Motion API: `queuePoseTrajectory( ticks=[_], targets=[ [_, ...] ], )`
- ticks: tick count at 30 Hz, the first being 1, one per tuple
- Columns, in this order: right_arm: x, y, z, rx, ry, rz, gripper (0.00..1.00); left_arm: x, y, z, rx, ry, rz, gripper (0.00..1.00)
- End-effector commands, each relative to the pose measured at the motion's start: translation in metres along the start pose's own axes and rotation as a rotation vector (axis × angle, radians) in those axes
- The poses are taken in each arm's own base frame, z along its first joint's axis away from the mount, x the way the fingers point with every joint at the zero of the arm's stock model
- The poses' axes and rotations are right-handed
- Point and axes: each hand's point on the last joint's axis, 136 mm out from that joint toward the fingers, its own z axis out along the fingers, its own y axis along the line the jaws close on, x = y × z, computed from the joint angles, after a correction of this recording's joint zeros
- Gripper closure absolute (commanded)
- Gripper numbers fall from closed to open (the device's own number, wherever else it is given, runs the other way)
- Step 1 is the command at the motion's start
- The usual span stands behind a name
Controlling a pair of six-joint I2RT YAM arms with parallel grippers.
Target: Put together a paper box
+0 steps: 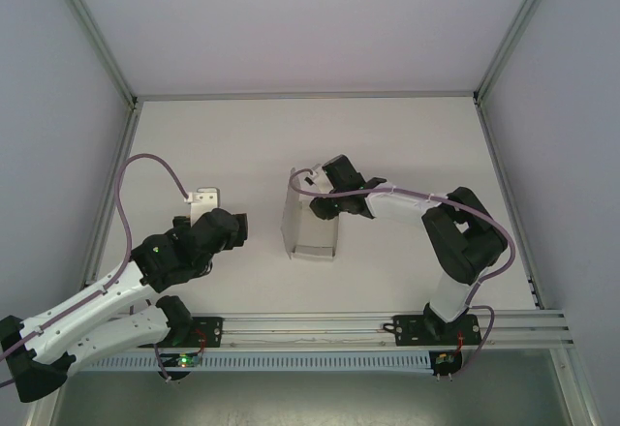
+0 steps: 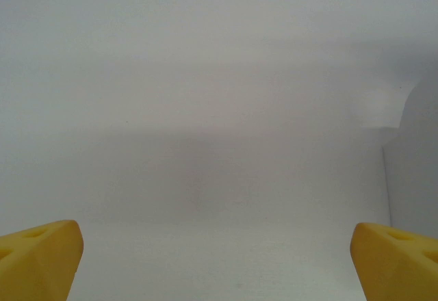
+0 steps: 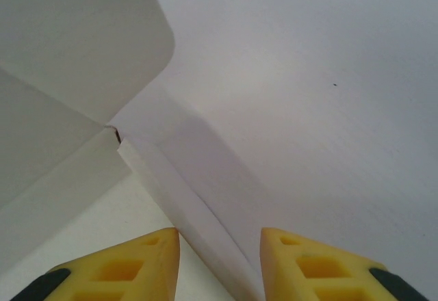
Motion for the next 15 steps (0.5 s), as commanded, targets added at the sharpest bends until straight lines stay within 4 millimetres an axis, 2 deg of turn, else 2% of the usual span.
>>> queuePoseTrajectory(
  ticks=[1,5,10,15],
  targets=[
    [0.008,-0.003,-0.001,0.057,0.007,0.035,0.66,0.001,0.011,0.002,-0.055,-0.017,0.001,0.00],
    [0.015,-0.011,-0.003,0.113,0.020,0.102,0.70,0.000,0.013,0.001,-0.063,-0.020,0.000,0.00],
    [0.018,-0.024,-0.022,0.280,-0.030,0.251,0.77,-0.002,0.011,0.002,-0.057,-0.030,-0.020,0.00],
    [0.045,-0.033,-0.039,0.475,-0.031,0.503,0.79,-0.007,0.004,0.003,-0.036,-0.037,-0.026,0.00]
  ],
)
